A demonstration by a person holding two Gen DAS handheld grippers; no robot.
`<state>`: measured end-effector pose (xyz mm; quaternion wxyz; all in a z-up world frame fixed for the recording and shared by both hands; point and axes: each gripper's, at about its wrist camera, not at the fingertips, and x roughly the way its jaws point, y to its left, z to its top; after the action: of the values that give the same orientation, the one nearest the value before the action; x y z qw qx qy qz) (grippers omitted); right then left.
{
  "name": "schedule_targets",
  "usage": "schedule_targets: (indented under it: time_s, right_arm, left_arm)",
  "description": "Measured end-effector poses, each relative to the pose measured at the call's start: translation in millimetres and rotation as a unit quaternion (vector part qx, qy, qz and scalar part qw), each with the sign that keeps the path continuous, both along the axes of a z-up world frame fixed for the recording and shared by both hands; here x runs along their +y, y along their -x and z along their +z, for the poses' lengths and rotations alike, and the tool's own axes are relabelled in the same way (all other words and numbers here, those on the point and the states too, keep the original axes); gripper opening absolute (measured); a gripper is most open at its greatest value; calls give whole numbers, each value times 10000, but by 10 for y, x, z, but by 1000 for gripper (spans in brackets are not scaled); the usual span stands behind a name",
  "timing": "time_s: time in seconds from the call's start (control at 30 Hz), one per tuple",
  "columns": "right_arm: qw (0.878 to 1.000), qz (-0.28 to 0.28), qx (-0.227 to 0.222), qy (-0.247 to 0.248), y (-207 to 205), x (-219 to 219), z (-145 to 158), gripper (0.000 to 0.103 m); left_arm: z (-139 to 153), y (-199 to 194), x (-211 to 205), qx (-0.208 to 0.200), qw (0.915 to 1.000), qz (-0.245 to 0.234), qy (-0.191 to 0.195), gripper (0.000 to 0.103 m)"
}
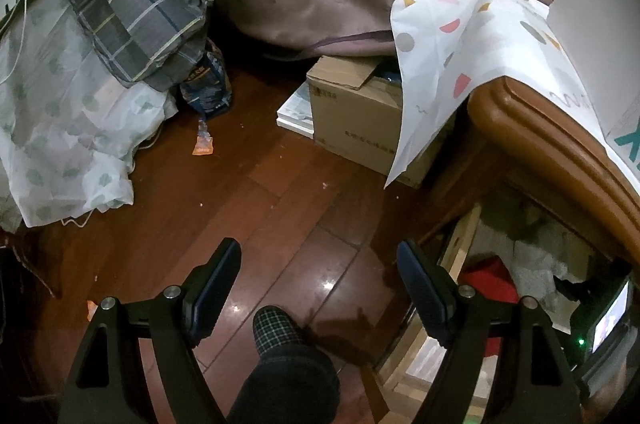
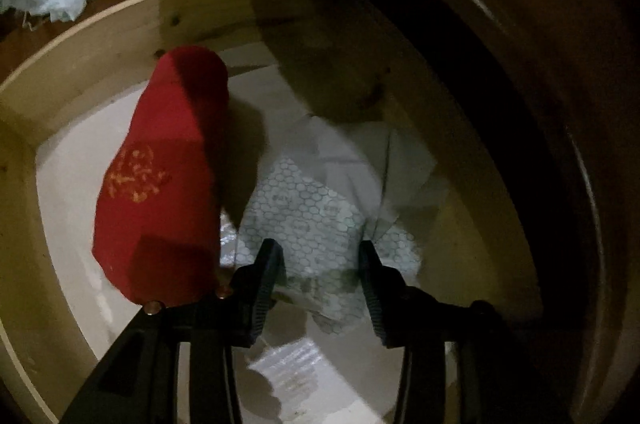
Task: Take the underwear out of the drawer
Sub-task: 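Move the open right tool back into the drawer over the grey patterned cloth, then close the right tool on the grey patterned cloth and lift it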
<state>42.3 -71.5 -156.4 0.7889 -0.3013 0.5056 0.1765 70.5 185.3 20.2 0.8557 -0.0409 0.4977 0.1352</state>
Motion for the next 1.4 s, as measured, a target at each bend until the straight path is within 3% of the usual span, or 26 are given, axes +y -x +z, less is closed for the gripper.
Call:
schedule_targets:
  time_s: [0.27,0.63,0.7,0.73,0.83,1.1,1.17,1.4]
  right_arm:
    - [9988,-175,277,-373,-49,-232,-89,25]
    - [9963,93,854,-60,71,-483,-211,23]
    - [9970,108,769,-56,36,-483,-177,26]
    - [9975,131,696,-91,42,-493,-145,34]
    - [9987,70,396,-301,59,-544,-36,69]
    - [9998,-63,119,-112,-199,-328,-185,73]
    - [9999,-57,92,-60,-152,-166,-315,80]
    - [9999,23,93,30,-310,-136,-517,90]
  left_arm:
    - [-40,-21,-63,25,10000,-31,-87,78]
    - [-59,-16,-147,72,9997,-176,-119,78]
    - [-68,-16,-166,93,9997,-216,-112,78]
    - [-68,-23,-169,102,9996,-225,-107,78]
    - [-88,-37,-172,140,9996,-242,-63,78]
    - [-136,-65,-199,250,9991,-353,28,78]
    - [-154,-75,-224,276,9988,-392,32,78]
    - [-182,-67,-302,320,9979,-549,123,78]
